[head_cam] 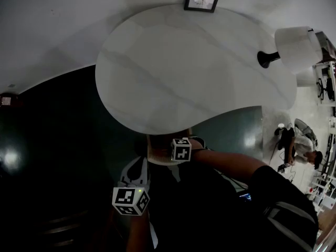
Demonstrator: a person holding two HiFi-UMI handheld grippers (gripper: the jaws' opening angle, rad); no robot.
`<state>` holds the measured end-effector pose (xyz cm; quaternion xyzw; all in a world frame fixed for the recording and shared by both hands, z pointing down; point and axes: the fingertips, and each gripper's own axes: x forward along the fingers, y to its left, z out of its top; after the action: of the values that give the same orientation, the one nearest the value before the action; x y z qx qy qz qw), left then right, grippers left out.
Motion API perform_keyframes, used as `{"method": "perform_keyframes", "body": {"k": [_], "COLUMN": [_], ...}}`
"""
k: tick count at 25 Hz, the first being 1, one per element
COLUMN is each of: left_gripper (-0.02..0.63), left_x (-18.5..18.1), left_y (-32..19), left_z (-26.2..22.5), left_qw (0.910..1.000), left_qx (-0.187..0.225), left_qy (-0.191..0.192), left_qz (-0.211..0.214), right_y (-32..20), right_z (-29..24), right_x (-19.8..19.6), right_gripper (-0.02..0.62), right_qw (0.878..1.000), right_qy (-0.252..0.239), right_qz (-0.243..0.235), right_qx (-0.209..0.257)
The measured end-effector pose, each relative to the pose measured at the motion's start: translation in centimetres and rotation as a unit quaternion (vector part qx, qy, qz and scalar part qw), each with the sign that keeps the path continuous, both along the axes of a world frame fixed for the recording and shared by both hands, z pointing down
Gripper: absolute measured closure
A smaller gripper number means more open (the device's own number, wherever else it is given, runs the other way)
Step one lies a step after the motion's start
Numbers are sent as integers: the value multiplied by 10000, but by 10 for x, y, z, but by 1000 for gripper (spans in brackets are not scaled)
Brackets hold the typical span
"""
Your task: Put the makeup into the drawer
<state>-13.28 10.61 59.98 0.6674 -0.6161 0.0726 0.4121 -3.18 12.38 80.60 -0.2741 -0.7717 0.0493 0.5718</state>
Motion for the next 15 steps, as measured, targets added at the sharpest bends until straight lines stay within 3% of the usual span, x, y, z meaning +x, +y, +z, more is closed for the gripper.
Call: {"method": "perform_keyframes", "body": {"k": [11, 15], "left_gripper": [595, 595], "left_x": [1, 1], "left_y": [2, 2], "left_z": [-3, -13], "left_qw": [10000, 9999], "left_qx": [41, 72], "left_qy": [5, -59], "left_qz": [-52, -66], "right_y": [10, 17], "right_z": [11, -6], "right_x": [-2, -6], "right_gripper": [546, 488], "right_qw": [9982, 9972], "right_qy": [486, 403], "right_qz": [-17, 165], "right_qx": [-351, -607]}}
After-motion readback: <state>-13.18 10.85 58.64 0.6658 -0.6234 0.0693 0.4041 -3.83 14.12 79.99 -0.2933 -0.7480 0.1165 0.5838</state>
